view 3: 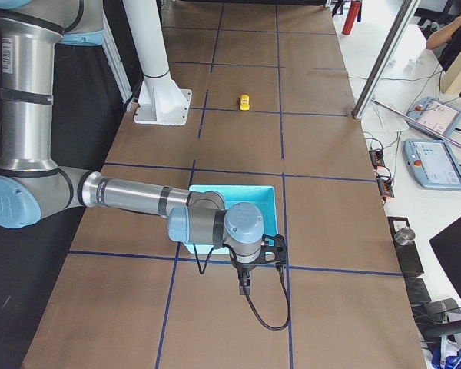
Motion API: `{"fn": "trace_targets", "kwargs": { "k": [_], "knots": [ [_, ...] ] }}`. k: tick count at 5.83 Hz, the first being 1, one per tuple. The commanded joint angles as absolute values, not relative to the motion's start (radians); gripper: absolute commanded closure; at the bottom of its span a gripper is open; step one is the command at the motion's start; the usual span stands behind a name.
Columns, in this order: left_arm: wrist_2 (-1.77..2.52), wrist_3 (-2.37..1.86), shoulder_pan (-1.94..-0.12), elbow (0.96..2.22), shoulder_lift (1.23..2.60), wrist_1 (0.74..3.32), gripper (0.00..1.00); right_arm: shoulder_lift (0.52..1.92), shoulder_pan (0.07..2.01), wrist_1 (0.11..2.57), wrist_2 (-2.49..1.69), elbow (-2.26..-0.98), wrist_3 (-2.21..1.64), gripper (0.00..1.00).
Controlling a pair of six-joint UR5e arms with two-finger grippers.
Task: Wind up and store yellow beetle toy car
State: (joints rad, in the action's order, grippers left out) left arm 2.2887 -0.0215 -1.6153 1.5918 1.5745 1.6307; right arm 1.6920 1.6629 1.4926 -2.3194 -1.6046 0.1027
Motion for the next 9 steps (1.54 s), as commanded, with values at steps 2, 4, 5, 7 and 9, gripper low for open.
{"fn": "trace_targets", "kwargs": {
  "k": [2,4,5,7,9],
  "knots": [
    [2.289,-0.021,-1.615,1.597,1.572,1.629,0.0,1.692,1.663,1.494,-2.319,-1.603,0.103,0.0],
    [2.307,-0.023,-1.614,1.617,1.571,1.625,0.0,1.692,1.663,1.494,-2.319,-1.603,0.103,0.0],
    [2.368,-0.026,-1.609,1.646,1.574,1.621,0.0,1.692,1.663,1.494,-2.319,-1.603,0.103,0.0],
    [2.385,-0.028,-1.487,1.745,1.571,1.623,0.0,1.69,1.663,1.494,-2.319,-1.603,0.103,0.0],
    [2.385,-0.029,-1.315,1.794,1.644,1.634,0.0,1.69,1.663,1.494,-2.319,-1.603,0.103,0.0]
  ]
}}
